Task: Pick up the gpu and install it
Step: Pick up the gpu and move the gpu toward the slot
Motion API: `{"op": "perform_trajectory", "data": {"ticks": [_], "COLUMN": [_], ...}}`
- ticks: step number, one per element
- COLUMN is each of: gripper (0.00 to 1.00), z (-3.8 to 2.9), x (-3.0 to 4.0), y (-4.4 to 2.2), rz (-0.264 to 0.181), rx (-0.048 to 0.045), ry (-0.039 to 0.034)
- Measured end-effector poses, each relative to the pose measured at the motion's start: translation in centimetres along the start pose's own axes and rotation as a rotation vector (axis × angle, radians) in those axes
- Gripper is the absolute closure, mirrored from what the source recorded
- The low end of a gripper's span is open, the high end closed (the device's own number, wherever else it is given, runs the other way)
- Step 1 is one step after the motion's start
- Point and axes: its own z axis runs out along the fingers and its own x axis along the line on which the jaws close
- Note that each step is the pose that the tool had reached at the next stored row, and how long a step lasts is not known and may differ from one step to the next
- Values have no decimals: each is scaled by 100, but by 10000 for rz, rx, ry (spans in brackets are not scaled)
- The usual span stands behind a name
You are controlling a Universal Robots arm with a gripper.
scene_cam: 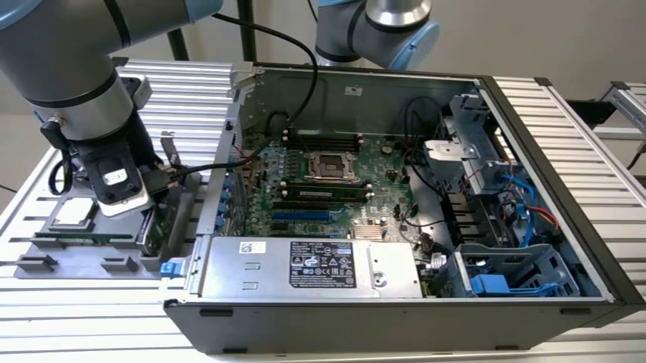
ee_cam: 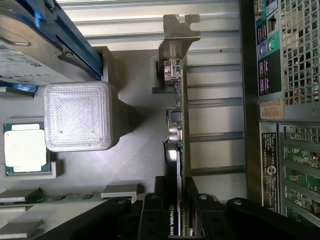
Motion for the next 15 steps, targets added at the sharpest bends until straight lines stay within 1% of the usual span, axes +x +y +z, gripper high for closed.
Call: {"op": "perform_trajectory", "data": {"ticks": [2,4,9,11,15], "gripper": [100,100,100,100,100], "z": [0,0,1,1,-4], "x": [0,0,0,0,0], "y": [0,0,0,0,0], "rz": [0,-1,-1,-2,-2], "rx": [-1,-16,-18,-32,-31], "ry": [-1,-25,-29,-50,-50]}}
